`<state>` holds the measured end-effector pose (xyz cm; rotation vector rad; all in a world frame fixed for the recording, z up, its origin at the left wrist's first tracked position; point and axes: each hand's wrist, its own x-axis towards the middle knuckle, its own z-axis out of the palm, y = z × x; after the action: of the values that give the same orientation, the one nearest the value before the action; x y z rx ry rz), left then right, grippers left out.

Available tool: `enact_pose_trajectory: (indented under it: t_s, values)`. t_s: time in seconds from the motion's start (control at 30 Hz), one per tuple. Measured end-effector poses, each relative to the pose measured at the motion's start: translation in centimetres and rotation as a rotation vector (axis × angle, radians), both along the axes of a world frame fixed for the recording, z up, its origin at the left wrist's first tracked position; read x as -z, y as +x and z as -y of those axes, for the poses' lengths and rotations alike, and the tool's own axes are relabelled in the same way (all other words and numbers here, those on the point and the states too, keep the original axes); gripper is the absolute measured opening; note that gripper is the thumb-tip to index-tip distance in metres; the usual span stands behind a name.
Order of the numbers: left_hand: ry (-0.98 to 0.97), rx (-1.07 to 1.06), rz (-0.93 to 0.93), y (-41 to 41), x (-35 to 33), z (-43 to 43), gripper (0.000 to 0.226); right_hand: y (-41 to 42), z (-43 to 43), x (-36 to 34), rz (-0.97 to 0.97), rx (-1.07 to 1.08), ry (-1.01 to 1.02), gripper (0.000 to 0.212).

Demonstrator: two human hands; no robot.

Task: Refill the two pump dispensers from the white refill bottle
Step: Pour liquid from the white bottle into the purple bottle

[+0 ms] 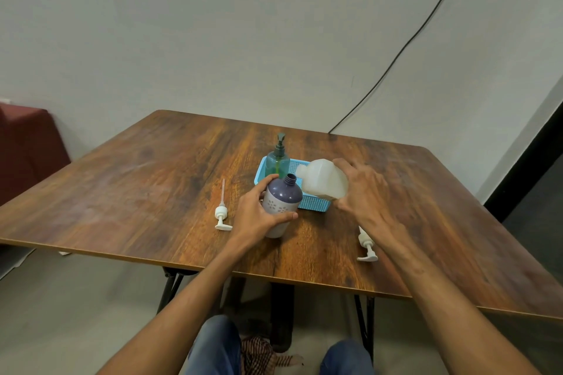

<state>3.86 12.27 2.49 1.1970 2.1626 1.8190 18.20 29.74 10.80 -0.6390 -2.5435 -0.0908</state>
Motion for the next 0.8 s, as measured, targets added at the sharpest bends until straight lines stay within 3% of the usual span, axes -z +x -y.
enact_pose_trajectory:
  t_s: [0.8]
  values:
    - [-0.101, -0.011, -0.038, 0.0, -0.2, -0.3, 0.095, 0.6, 0.2, -1.4, 0.117, 0.024, 0.123, 0.074]
